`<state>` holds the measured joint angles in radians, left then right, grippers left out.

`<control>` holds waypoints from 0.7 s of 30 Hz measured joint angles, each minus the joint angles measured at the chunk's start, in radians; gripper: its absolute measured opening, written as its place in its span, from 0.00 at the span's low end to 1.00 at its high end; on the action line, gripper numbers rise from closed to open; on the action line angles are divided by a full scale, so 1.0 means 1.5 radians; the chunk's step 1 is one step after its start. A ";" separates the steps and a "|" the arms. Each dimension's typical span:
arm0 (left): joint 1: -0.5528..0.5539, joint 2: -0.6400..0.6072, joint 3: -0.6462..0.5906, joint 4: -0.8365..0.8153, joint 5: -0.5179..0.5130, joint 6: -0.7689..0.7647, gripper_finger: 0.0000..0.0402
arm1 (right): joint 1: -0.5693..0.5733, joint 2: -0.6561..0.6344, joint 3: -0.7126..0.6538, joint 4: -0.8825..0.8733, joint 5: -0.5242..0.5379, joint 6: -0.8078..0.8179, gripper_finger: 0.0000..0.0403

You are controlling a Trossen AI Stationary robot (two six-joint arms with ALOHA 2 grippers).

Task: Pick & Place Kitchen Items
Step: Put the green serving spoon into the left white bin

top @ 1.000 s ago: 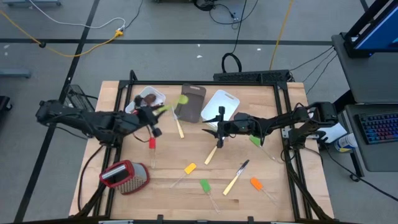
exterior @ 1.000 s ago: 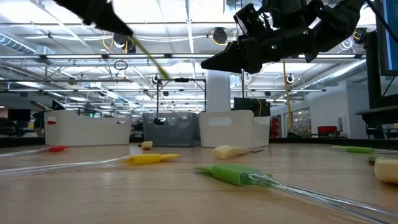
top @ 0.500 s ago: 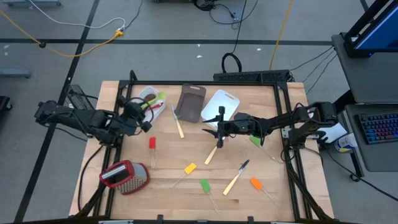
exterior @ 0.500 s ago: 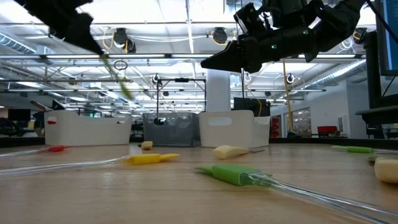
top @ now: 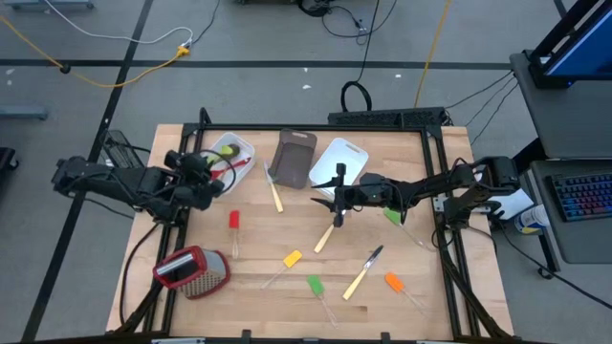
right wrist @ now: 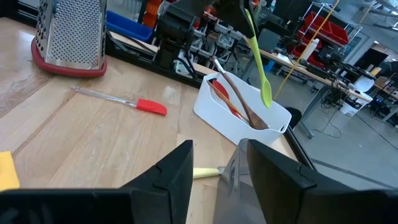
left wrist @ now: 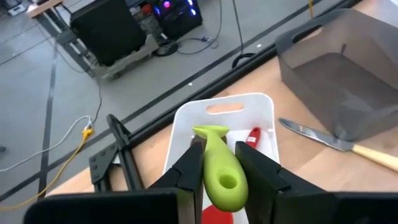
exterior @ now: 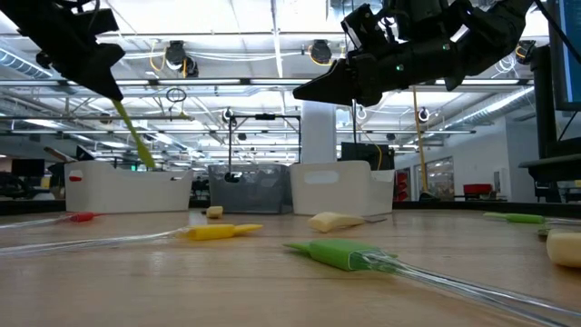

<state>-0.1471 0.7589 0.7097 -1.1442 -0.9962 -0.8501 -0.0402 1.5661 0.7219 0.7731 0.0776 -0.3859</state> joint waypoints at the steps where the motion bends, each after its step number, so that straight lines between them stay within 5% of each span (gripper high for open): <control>1: 0.004 0.000 0.000 0.000 0.000 0.001 0.18 | 0.000 0.000 0.000 0.000 0.000 0.000 0.35; 21: 0.086 0.000 -0.097 0.155 0.018 0.117 0.18 | 0.000 0.000 0.000 0.000 0.000 0.000 0.35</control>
<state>-0.0179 0.7589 0.5636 -0.9111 -0.9686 -0.6752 -0.0405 1.5661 0.7219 0.7735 0.0775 -0.3862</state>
